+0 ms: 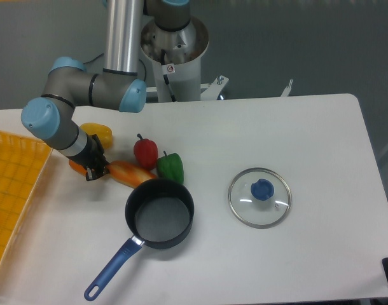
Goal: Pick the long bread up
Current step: 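Close the gripper around the bread's middle, then lift the grasped bread up off the table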
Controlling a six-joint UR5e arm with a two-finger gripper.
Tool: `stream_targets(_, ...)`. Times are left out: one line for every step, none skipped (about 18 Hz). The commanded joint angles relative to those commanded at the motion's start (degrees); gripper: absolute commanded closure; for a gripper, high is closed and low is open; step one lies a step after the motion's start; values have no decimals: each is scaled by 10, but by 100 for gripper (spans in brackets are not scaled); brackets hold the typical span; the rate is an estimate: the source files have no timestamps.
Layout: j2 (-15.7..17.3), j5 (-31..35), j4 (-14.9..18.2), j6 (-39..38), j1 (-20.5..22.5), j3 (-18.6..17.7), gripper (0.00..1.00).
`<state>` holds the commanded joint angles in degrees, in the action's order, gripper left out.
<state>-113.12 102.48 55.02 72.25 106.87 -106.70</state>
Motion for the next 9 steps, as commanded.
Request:
stream_targets(0, -1, 0, 0, 1, 1, 89)
stream_targets(0, 0, 0, 0, 3, 3, 89)
stream_targets(0, 0, 0, 0, 4, 4, 89)
stream_targets(1, -1, 0, 0, 6, 7, 89)
stream_targets(4, -1, 0, 0, 10, 8, 89)
stream_targets(11, -1, 1, 1, 11, 10, 90)
stream_targets(16, -2, 3, 1, 13, 10, 90)
stream_targets(17, -2, 9, 1, 16, 11, 90)
stream_targets(18, -3, 16, 1, 20, 15, 90)
